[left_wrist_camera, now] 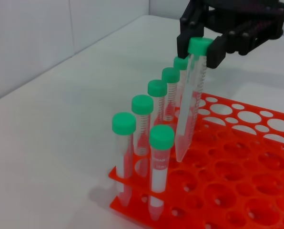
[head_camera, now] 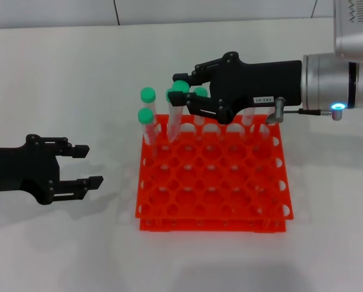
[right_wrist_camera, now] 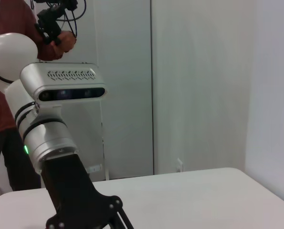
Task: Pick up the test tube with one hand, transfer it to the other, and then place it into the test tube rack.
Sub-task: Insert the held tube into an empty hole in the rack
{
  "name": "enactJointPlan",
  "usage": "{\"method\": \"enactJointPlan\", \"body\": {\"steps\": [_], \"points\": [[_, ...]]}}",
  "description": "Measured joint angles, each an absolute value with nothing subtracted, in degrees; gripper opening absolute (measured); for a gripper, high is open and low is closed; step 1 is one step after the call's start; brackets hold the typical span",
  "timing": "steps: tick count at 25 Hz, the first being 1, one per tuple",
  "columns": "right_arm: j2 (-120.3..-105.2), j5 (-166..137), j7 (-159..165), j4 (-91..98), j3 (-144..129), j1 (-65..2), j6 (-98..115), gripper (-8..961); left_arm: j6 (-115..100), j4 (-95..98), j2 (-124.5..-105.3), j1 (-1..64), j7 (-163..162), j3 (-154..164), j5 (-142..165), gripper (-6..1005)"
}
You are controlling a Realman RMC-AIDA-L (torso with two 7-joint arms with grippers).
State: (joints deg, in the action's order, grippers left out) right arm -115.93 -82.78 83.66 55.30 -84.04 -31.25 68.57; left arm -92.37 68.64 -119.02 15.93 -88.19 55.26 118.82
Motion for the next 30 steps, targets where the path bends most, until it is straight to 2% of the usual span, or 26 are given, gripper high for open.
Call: {"method": "enactJointPlan", "body": {"steps": [30], "points": [[-115.52,-82.6,83.8,52.6,-85.2,-34.0,66.5,288,-92.4,67.9,-119.0,15.9,-87.4,55.3,118.9,644]]}}
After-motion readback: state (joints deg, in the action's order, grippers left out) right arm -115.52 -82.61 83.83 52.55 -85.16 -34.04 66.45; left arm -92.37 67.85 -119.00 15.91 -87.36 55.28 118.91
